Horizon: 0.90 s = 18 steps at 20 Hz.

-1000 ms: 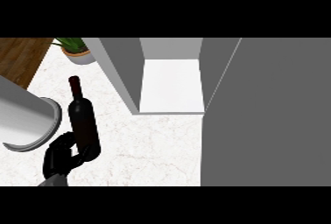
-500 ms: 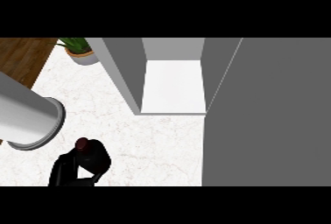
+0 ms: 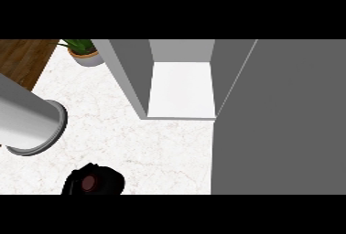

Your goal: Pick up the wine, place it into the cabinet and close the cabinet

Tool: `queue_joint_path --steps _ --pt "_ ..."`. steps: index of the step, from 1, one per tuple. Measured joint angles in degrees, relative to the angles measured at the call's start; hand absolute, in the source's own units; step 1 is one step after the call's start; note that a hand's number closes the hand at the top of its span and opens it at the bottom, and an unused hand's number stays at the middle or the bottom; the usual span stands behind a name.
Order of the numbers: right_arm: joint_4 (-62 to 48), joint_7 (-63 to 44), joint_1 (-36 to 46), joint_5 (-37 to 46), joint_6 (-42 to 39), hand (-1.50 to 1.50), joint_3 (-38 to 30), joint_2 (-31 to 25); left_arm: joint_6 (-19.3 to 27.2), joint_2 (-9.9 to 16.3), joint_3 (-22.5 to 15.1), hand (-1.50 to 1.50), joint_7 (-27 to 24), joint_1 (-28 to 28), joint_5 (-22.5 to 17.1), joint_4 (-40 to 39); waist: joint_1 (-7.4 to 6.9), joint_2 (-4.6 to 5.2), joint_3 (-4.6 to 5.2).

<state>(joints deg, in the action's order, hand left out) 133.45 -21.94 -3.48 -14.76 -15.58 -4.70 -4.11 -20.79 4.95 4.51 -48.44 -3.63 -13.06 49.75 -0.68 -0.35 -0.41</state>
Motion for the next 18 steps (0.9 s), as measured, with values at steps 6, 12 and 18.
queue_joint_path --steps 6,12,18 --pt "-0.6 1.2 -0.8 1.8 -0.3 -1.5 1.8 1.0 0.5 -2.7 -4.7 1.5 8.9 -8.9 -3.0 19.7 0.12 0.15 0.25" --pt "-0.4 0.2 -0.4 -0.2 -0.6 -1.5 0.6 0.2 4.7 -3.9 -9.4 1.5 19.5 -13.7 -6.2 37.2 0.37 0.24 0.34" --pt "-0.3 2.0 -3.0 0.6 -1.7 -1.5 1.3 1.1 15.2 -4.7 -15.2 1.5 26.5 -10.8 -7.1 46.7 0.64 0.28 0.37"
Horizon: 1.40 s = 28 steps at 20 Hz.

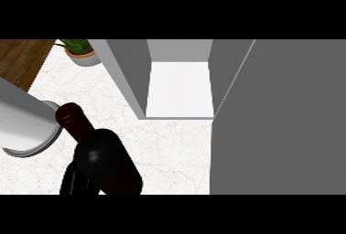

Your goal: Pick up the wine, place it into the cabinet and close the cabinet

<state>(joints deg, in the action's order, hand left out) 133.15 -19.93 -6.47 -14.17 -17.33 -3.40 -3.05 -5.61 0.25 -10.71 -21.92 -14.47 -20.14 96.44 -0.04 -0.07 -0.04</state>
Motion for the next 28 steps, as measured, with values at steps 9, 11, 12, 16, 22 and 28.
queue_joint_path --steps 9,11,12,16,22,28 --pt "-0.7 -0.8 2.0 -0.9 0.4 -1.5 -0.8 -0.4 11.9 -0.2 -3.5 1.5 10.4 9.8 -0.5 5.3 0.15 0.05 0.02" --pt "-1.8 -0.5 2.8 -0.4 0.6 -1.5 -0.9 -0.4 15.4 -0.2 -4.9 1.5 10.6 13.3 0.0 3.8 0.2 0.06 0.02" --pt "-2.2 0.1 2.5 -0.6 0.3 -1.5 -1.2 -0.4 16.4 -0.2 -4.7 1.5 10.5 15.2 -0.1 2.5 0.23 0.07 0.03" --pt "-1.3 1.2 0.4 -0.7 -0.8 -1.5 -1.1 -0.2 22.0 -0.2 -6.4 1.5 7.6 22.4 0.5 -4.0 0.48 0.09 0.02" --pt "-0.9 -0.2 1.4 0.6 0.3 -1.5 0.2 0.3 27.6 -0.1 -8.6 1.5 8.3 29.4 3.3 -10.0 0.43 0.08 0.04" --pt "-0.8 0.4 1.1 -0.2 -0.3 -1.5 -0.6 -0.1 31.0 -0.2 -10.9 1.5 5.8 35.0 3.0 -19.0 0.55 0.12 0.04"
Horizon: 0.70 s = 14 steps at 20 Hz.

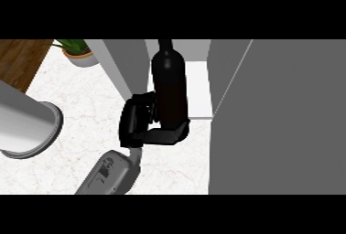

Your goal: Pick up the wine, place it into the cabinet and close the cabinet

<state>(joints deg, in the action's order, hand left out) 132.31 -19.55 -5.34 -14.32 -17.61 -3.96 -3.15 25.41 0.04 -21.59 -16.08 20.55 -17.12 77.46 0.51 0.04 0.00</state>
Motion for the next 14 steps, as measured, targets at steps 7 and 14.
queue_joint_path --steps 7,14 --pt "-2.4 1.1 0.8 -1.1 -1.1 -1.5 -2.1 -1.0 4.1 0.0 -2.2 1.5 -3.8 4.4 -5.7 -7.8 0.06 0.01 0.0" --pt "-1.7 1.1 0.2 -0.2 -0.8 -1.5 -1.0 -0.2 5.4 0.0 -5.1 1.5 -10.6 6.2 -12.3 -16.4 0.14 0.03 0.01"
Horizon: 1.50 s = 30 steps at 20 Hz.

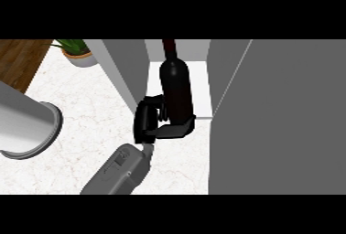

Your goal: Pick up the wine, place it into the cabinet and close the cabinet

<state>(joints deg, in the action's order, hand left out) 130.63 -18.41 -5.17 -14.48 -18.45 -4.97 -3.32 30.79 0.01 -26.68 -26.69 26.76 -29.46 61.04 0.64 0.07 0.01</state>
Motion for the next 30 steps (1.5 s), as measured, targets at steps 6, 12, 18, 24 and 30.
queue_joint_path --steps 6,12,18,24,30 --pt "0.5 -1.6 1.1 -1.9 0.3 -1.5 -1.6 -1.0 -2.8 0.0 0.9 1.5 -4.5 0.6 -3.6 -6.8 -0.02 0.01 0.01" --pt "-1.4 -0.3 1.5 -1.4 0.0 -1.5 -1.5 -0.7 -6.9 0.0 2.4 1.5 -7.8 3.1 -9.4 -12.1 -0.01 0.05 0.01" --pt "-1.5 -0.2 1.4 -0.3 0.4 -1.5 -0.1 0.2 -10.1 0.0 1.6 1.5 -11.4 6.7 -15.5 -18.7 0.24 0.08 0.01" --pt "-2.1 1.1 0.3 -0.5 -0.4 -1.5 -0.7 0.3 -12.8 0.0 1.9 1.5 -12.6 11.4 -18.4 -25.2 0.37 0.11 0.01" --pt "-2.2 -1.0 2.7 -1.4 0.7 -1.5 -0.4 -0.1 -15.3 0.0 1.6 1.5 -14.2 16.4 -23.2 -31.5 0.85 0.26 0.03"
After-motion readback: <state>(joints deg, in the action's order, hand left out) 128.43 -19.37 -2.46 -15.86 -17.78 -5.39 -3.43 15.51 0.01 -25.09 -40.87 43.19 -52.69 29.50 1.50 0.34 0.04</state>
